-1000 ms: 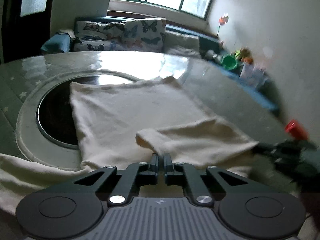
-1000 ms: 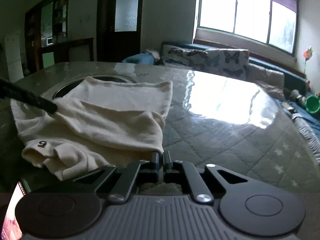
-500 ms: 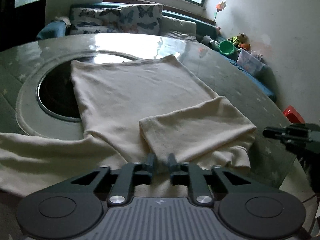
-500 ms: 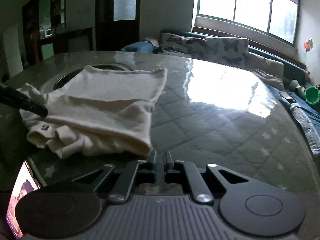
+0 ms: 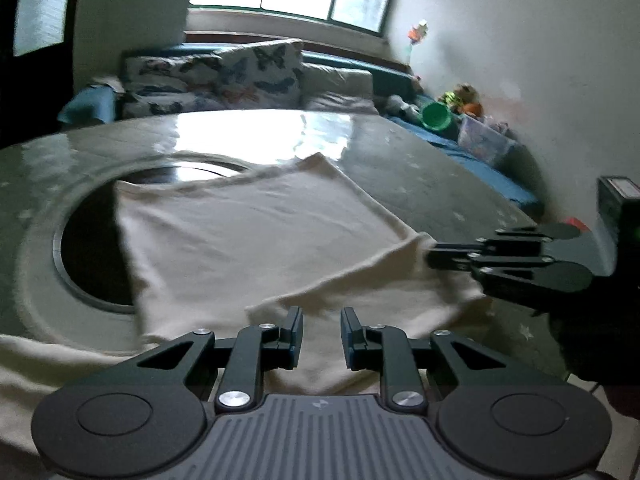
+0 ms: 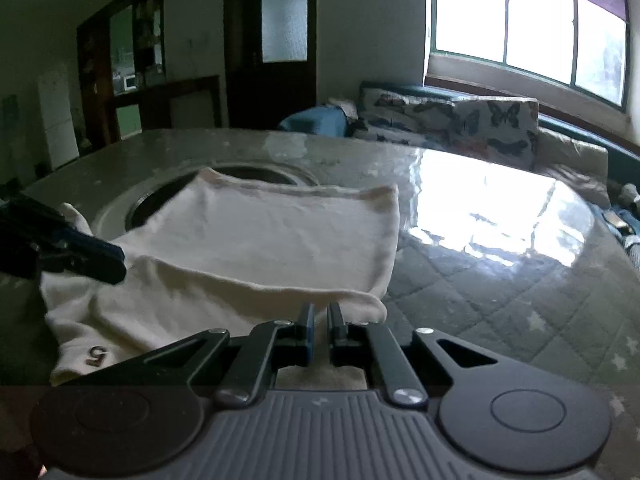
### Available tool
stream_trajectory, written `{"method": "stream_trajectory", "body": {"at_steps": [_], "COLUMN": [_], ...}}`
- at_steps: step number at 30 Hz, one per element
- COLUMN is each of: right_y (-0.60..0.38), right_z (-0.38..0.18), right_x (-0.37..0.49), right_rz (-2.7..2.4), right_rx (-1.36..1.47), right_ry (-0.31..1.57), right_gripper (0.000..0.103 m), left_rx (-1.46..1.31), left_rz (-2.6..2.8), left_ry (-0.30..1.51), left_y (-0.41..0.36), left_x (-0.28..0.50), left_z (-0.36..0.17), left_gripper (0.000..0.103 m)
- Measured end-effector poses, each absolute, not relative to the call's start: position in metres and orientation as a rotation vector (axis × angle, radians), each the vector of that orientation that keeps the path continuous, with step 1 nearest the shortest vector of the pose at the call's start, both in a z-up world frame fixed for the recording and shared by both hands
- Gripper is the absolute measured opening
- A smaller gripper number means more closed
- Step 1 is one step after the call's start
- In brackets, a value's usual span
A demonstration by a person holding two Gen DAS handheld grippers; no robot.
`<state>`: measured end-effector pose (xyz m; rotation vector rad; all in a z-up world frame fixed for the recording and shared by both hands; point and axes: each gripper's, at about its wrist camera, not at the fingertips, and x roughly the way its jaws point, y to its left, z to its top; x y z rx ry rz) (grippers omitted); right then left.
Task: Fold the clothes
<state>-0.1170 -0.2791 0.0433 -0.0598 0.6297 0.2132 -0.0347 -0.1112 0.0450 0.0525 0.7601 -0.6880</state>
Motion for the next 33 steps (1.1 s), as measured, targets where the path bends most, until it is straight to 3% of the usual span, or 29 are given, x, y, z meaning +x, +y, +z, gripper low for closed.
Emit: {"method": "stream_trajectory", "body": {"at_steps": [11, 29, 33], "right_y": [-0.301, -0.3, -0.291], "right_z": [0.042, 0.032, 0.046], "right_x": [-0.123, -0.131, -0.133], "right_rz": [0.145, 0.127, 0.151], "right_rx": [-0.006, -0.028, -0.044], "right_ry": [0.617, 0.649, 0.615], "right_gripper": [0.005, 0.007, 0.014], "left_rx": [0.102, 0.058, 0.053], "left_rz": [-0.688, -0.655, -0.645], "left_ry": [0.795, 0.771, 0.758], "left_y": [-0.119, -0.117, -0.108], "left_x": [-0.037, -0.029, -0.035], "left_z": [0.026, 0.025, 0.029], "left_gripper": [0.024, 0.041, 0.045]}}
